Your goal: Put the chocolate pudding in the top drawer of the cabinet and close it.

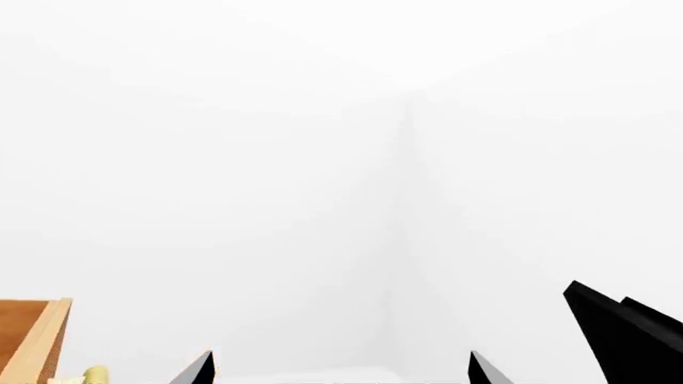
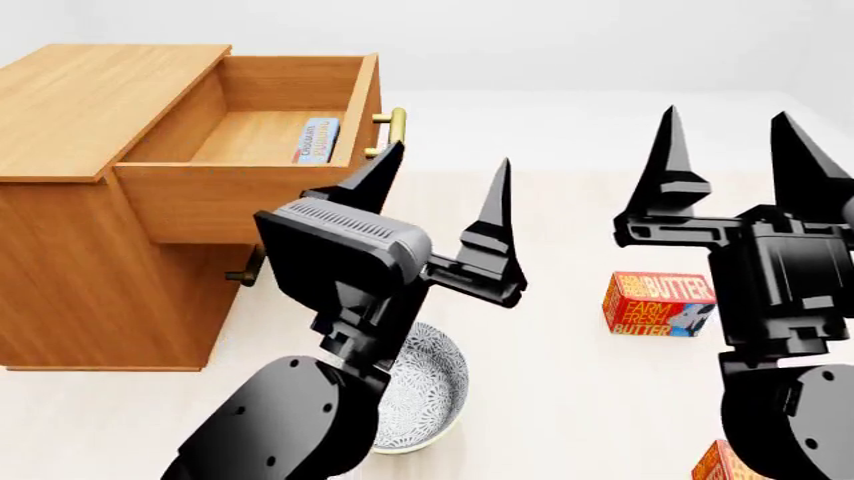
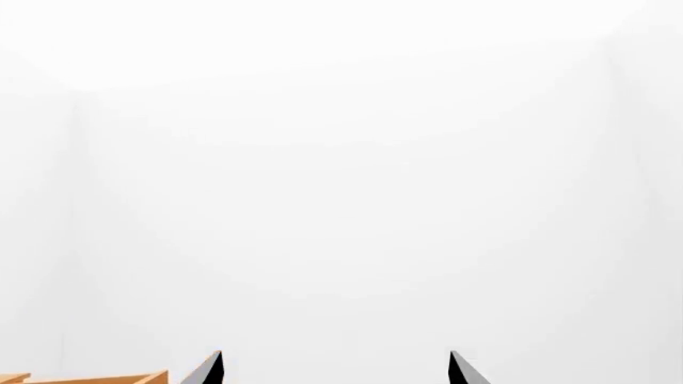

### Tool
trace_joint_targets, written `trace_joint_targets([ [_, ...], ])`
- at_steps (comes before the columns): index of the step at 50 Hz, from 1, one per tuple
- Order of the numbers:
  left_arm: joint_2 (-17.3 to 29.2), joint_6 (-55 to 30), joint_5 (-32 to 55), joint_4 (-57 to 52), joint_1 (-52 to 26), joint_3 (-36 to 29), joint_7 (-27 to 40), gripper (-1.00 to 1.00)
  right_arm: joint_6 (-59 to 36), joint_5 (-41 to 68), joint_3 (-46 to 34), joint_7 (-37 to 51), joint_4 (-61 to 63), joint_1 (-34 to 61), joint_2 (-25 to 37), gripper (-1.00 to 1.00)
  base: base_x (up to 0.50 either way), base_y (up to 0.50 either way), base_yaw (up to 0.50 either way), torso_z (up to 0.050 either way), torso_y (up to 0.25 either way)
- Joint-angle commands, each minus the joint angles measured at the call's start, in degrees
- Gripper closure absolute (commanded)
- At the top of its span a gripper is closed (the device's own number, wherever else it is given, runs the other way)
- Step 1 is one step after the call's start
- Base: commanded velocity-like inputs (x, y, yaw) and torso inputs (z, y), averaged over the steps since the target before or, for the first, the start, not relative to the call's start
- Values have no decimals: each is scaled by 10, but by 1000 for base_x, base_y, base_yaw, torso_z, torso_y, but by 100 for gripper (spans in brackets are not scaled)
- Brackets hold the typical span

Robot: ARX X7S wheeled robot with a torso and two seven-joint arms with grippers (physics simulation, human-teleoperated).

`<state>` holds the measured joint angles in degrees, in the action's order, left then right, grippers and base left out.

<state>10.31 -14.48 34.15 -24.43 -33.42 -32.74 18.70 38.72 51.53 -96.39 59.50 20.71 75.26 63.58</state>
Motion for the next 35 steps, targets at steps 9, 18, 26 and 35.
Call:
trace_joint_targets([
  [9, -37, 28, -34, 79, -13, -23, 7, -100, 2, -1, 6, -1, 3, -5, 4, -100, 0, 0, 0, 0, 0],
  [18, -52, 52, -52, 127, -23, -33, 8, -100, 1, 2, 9, -3, -1, -8, 0, -100, 0, 0, 0, 0, 0],
  [26, -65, 77, -67, 169, -31, -39, 14, -100, 0, 1, 11, -4, 1, -10, 2, -100, 0, 0, 0, 0, 0],
  [35, -77, 101, -87, 211, -40, -50, 27, -100, 0, -1, 13, -3, 8, -13, 8, -100, 0, 0, 0, 0, 0],
])
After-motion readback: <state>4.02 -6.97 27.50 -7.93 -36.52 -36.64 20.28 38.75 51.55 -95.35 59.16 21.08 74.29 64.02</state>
